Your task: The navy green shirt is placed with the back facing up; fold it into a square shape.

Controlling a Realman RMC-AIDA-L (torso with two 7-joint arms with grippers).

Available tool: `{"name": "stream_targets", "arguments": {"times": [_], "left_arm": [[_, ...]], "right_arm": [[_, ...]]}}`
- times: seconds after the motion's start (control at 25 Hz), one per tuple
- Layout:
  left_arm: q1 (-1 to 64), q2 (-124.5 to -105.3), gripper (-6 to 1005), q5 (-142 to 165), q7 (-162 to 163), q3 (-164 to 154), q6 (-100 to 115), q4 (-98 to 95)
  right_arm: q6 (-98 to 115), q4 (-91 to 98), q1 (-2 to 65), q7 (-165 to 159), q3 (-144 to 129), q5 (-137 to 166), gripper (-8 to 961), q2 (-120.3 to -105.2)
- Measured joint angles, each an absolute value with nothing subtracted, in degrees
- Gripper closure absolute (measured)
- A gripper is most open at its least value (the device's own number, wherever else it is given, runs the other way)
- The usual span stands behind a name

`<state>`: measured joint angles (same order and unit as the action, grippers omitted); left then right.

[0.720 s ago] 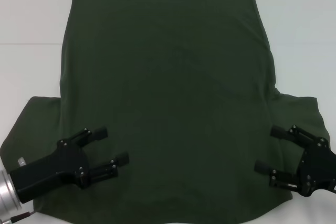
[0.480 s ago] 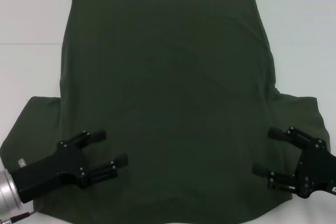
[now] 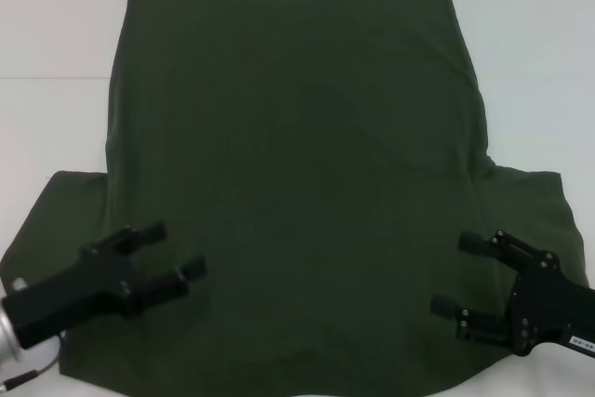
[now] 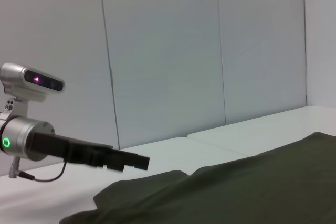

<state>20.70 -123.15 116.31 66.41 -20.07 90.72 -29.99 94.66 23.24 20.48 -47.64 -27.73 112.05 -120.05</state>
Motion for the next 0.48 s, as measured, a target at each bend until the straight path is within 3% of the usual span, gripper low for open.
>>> {"name": "stream_targets", "arguments": {"times": [0.16, 0.48], "left_arm": [[20.97, -121.27, 77, 116.26, 80.84, -18.77, 90.95, -31.98], [23.22, -114.65, 82, 126.39, 118.25, -22.38, 89.28, -43.22]], "right_arm": [[94.27, 22.40, 20.80, -47.58, -27.74, 111.94, 11, -120.13], [94.06, 21.46, 21.17, -47.56, -28.05, 112.20, 12, -120.07]]}}
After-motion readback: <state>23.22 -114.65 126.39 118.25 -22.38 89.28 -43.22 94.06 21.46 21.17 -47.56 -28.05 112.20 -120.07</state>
